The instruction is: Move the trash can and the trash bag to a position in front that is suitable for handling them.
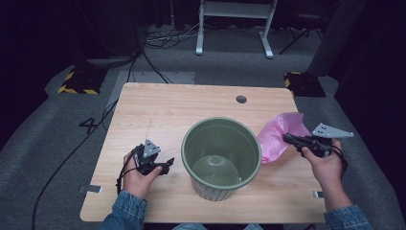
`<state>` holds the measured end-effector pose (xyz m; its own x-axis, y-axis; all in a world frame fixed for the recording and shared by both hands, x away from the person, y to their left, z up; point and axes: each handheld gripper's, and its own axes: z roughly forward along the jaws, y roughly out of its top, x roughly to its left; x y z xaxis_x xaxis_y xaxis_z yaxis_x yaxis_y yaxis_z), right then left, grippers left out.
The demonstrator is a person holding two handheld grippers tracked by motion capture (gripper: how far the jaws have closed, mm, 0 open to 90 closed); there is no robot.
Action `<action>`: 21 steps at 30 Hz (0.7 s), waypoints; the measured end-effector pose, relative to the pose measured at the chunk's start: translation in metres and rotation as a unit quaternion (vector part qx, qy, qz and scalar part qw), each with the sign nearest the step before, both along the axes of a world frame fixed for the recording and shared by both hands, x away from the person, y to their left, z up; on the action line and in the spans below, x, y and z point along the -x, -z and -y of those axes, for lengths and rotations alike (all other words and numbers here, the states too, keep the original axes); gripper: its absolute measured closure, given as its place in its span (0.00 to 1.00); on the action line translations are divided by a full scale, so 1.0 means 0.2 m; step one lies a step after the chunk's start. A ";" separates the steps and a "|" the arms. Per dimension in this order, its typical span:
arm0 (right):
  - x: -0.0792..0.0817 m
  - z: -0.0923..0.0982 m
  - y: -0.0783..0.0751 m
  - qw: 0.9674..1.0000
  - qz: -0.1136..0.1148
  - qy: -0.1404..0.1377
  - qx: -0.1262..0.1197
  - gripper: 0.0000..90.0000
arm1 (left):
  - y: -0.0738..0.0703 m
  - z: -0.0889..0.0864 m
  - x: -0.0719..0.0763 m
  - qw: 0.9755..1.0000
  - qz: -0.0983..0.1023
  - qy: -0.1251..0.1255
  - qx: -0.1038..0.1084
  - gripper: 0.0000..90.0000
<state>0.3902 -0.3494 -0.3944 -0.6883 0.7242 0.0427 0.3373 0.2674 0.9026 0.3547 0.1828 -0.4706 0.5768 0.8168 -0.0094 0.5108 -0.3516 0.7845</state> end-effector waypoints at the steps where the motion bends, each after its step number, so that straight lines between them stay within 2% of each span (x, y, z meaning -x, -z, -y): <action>1: 0.00 0.01 -0.02 1.000 0.004 0.000 -0.001 0.98 | 0.00 0.00 0.00 1.000 0.000 0.000 0.000 0.30; 5: 0.01 0.03 -0.11 1.000 0.014 -0.003 -0.010 0.98 | 0.00 -0.01 0.00 1.000 0.000 0.000 -0.001 0.30; 7: 0.02 0.03 -0.13 1.000 0.016 -0.004 -0.010 0.98 | 0.00 -0.01 0.01 1.000 0.000 -0.002 0.002 0.30; 20: 0.08 0.07 -0.37 0.999 0.050 -0.014 -0.016 0.98 | 0.01 -0.04 0.03 1.000 -0.001 -0.007 0.002 0.30; 21: 0.08 0.07 -0.37 0.999 0.050 -0.014 -0.016 0.98 | 0.01 -0.04 0.03 1.000 -0.001 -0.007 0.002 0.30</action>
